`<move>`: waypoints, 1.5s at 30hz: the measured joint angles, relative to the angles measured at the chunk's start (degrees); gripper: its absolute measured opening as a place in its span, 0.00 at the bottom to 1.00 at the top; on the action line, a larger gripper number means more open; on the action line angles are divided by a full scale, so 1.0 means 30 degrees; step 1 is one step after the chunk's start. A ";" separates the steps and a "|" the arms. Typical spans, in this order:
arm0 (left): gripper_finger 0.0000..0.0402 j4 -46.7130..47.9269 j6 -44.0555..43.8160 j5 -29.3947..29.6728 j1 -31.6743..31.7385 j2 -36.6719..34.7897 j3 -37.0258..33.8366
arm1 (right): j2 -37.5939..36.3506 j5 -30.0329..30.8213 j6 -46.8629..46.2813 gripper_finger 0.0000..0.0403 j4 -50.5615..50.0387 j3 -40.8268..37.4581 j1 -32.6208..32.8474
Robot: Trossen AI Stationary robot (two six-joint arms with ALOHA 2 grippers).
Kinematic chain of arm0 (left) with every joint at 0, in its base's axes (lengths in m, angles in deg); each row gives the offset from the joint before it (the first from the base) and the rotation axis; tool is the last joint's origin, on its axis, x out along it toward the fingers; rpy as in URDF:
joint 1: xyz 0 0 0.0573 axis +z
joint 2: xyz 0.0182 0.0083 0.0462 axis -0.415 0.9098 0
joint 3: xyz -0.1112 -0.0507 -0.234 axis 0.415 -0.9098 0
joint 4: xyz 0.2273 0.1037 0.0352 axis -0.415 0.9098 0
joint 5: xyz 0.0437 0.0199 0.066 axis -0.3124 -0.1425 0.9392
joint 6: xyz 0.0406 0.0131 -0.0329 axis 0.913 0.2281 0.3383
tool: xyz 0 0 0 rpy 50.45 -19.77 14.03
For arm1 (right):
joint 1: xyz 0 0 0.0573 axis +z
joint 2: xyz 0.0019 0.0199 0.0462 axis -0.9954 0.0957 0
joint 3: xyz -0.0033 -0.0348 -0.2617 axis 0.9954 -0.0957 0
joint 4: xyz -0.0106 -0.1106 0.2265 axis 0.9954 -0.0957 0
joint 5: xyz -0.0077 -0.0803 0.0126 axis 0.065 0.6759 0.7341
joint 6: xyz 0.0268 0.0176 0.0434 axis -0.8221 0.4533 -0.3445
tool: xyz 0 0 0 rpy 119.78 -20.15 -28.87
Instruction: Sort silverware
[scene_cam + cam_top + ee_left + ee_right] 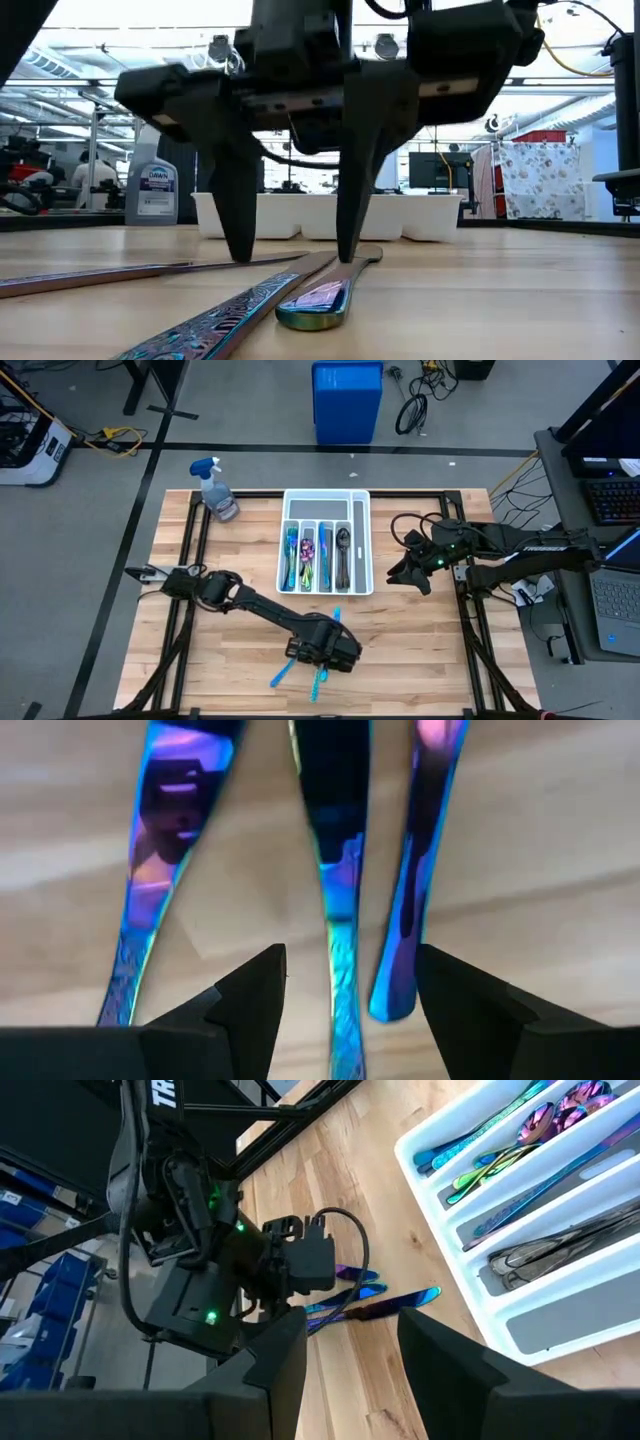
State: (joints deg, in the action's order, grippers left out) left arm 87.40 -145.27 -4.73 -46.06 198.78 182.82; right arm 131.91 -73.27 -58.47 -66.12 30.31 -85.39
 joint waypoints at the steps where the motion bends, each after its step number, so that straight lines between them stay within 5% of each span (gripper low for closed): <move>1: 0.52 -0.0024 0.0017 -0.0021 0.0000 0.0138 0.0007 | 0.0000 0.0004 0.0001 0.35 0.0000 0.0000 0.0006; 23: 0.52 0.2656 0.1585 -0.3144 -0.1609 0.0241 0.0266 | 0.0000 0.0000 0.0577 0.35 0.0051 0.0000 -0.0002; 45: 0.52 0.1933 0.1435 0.0035 -0.1545 0.0278 0.1005 | 0.0000 0.0007 0.0642 0.35 0.0051 0.0000 0.0006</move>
State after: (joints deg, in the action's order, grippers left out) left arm 93.20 -140.97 -4.63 -50.69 199.61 185.83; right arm 131.91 -73.25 -56.54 -65.96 30.31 -85.37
